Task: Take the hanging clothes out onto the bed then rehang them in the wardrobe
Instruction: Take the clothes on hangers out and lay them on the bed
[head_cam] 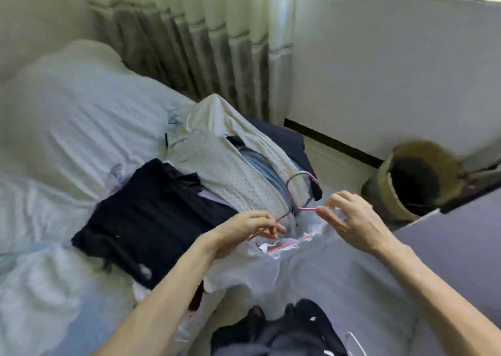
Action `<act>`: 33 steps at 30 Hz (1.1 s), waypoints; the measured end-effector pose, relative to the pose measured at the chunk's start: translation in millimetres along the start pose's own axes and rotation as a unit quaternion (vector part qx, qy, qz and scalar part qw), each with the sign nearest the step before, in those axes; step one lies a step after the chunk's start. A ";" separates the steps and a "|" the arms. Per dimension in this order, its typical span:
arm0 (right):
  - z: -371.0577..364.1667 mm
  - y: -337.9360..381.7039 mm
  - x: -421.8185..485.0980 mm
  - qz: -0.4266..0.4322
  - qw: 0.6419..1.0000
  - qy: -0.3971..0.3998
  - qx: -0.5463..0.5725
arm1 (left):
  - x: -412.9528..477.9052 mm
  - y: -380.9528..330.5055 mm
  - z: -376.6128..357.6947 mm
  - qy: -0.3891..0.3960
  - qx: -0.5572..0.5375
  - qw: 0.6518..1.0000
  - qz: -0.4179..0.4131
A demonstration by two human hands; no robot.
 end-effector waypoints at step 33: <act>-155.3 467.0 17.8 0.446 0.847 0.273 0.099 | -519.3 230.0 83.7 -0.756 -0.131 0.639 0.053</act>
Point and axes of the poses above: each hand's wrist, its own x-axis towards the middle knuckle, its own z-axis out of the back of the hand, y = z × x, the point moved 7 cm from there along x, towards the middle knuckle
